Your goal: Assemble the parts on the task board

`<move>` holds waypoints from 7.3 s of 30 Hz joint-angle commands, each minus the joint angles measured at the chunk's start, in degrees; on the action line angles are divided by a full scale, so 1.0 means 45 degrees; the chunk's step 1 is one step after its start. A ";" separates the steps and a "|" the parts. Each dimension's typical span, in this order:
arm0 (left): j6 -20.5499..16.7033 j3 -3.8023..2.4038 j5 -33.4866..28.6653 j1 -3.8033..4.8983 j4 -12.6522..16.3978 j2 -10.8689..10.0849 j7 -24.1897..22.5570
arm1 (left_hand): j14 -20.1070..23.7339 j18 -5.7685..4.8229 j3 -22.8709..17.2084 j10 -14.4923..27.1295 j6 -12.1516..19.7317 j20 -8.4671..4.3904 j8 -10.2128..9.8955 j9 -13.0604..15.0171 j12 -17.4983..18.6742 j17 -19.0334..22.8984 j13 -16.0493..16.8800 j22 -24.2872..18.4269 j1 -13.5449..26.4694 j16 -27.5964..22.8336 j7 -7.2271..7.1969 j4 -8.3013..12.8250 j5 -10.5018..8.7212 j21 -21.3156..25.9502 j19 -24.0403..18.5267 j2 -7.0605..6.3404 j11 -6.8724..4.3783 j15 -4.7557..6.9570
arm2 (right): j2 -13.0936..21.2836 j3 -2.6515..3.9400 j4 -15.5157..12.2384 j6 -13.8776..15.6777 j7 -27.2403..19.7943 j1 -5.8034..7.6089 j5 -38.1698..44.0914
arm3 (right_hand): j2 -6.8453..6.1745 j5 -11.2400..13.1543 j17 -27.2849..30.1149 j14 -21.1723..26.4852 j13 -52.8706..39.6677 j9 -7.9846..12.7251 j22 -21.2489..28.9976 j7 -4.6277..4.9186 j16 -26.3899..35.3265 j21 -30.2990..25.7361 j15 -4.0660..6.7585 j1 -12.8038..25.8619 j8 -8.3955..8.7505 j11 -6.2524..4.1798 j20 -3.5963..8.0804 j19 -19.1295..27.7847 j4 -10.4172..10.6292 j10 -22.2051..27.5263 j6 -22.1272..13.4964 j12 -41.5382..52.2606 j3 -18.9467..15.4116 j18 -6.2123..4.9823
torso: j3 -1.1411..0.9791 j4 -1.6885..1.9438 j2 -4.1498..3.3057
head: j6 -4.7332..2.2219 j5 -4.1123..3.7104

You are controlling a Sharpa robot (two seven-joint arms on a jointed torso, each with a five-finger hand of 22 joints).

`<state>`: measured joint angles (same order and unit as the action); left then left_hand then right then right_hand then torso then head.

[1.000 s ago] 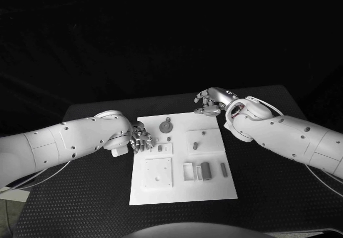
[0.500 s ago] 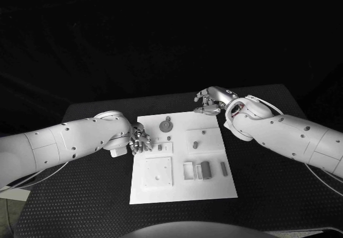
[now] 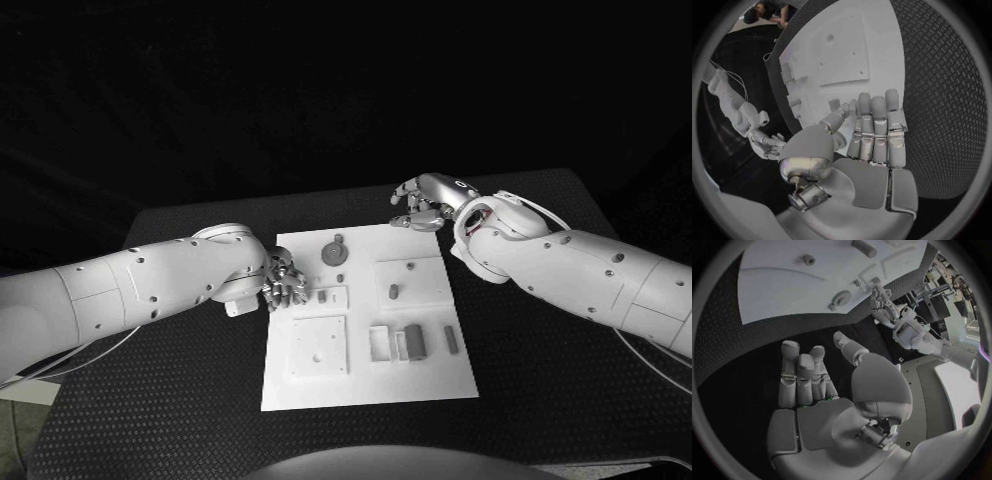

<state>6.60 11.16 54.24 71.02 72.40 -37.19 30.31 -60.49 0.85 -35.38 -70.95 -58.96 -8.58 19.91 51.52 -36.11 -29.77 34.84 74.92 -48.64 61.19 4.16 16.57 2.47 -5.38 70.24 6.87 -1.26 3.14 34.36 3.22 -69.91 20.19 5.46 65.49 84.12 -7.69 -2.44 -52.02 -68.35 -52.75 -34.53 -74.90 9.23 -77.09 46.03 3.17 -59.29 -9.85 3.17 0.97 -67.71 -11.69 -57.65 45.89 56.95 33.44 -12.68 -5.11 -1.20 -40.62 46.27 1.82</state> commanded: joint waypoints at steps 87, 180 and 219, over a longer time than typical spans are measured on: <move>0.0914 0.0118 0.1310 -0.0258 -0.0013 0.0290 0.0352 | -0.0397 0.0115 0.0043 -0.0470 -0.0511 -0.0141 -0.0012 0.0245 -0.0051 0.0015 0.0065 0.0294 -0.0146 0.0275 -0.0176 -0.0051 0.0073 -0.0259 0.0346 -0.0411 -0.0278 0.0128 | 0.0018 0.0003 0.0030 -0.0128 -0.0037 -0.0027 0.0000 | 0.0073 -0.0074 -0.0018 -0.0093 0.0049 0.0024 -0.0229 0.0101 0.0056 -0.0051 0.0009 0.0071 0.0047 -0.0010 0.0096 -0.0036 0.0047 0.0072 0.0013 0.0080 -0.0027 -0.0515 | 0.0001 0.0003 -0.0001 | 0.0186 -0.0048; -0.5466 -0.0074 0.4750 -0.0151 0.0669 0.0010 -0.6096 | 0.0381 0.0437 0.0334 0.3099 0.1346 0.0969 -0.2222 -0.2198 0.5159 0.0963 -0.3497 -0.2352 -0.3979 -0.2058 0.0818 0.0012 0.0164 -0.0110 -0.1300 -0.2944 0.1899 -0.0950 | 0.0044 0.0001 0.0231 -0.0193 -0.0030 -0.0073 -0.0002 | 0.0060 -0.0074 -0.0021 -0.0090 0.0083 0.0036 -0.0231 0.0107 0.0067 -0.0061 0.0004 0.0062 0.0059 -0.0004 0.0094 -0.0031 0.0038 0.0083 -0.0007 0.0099 -0.0025 -0.0515 | 0.0008 0.0016 0.0000 | -0.0015 -0.0141; -0.5282 0.0424 0.7305 -0.0621 -0.0707 0.1252 -0.5931 | -0.0880 0.1241 0.0826 0.2277 0.1466 0.0746 -0.2445 -0.3389 0.6961 -0.0840 -0.4642 -0.0284 -0.4082 0.0518 0.0987 -0.0104 0.0182 -0.1605 0.0610 -0.3226 0.1873 -0.0836 | -0.0021 0.0001 0.0231 -0.0171 -0.0037 -0.0117 -0.0003 | 0.0070 -0.0074 -0.0023 -0.0093 0.0094 0.0040 -0.0233 0.0108 0.0066 -0.0061 0.0003 0.0059 0.0061 -0.0003 0.0095 -0.0034 0.0038 0.0083 -0.0012 0.0109 -0.0024 -0.0515 | -0.0002 0.0005 -0.0001 | 0.0023 -0.0338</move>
<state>-18.95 13.07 86.50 68.21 69.29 -31.75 2.94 -64.20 1.78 -32.02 -60.80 -52.71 -5.42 9.10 36.33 -4.99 -33.46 14.02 73.61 -67.53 63.36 8.59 16.04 3.49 -12.27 72.61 -7.54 7.03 -0.51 34.33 3.21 -68.84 19.76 5.50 64.98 84.07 -7.69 -2.44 -52.06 -68.35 -52.39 -34.42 -74.91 9.37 -77.08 46.04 3.17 -59.29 -9.85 3.17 1.10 -67.85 -11.69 -57.65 45.77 57.14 33.45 -12.69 -5.17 -1.24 -40.64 46.32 0.35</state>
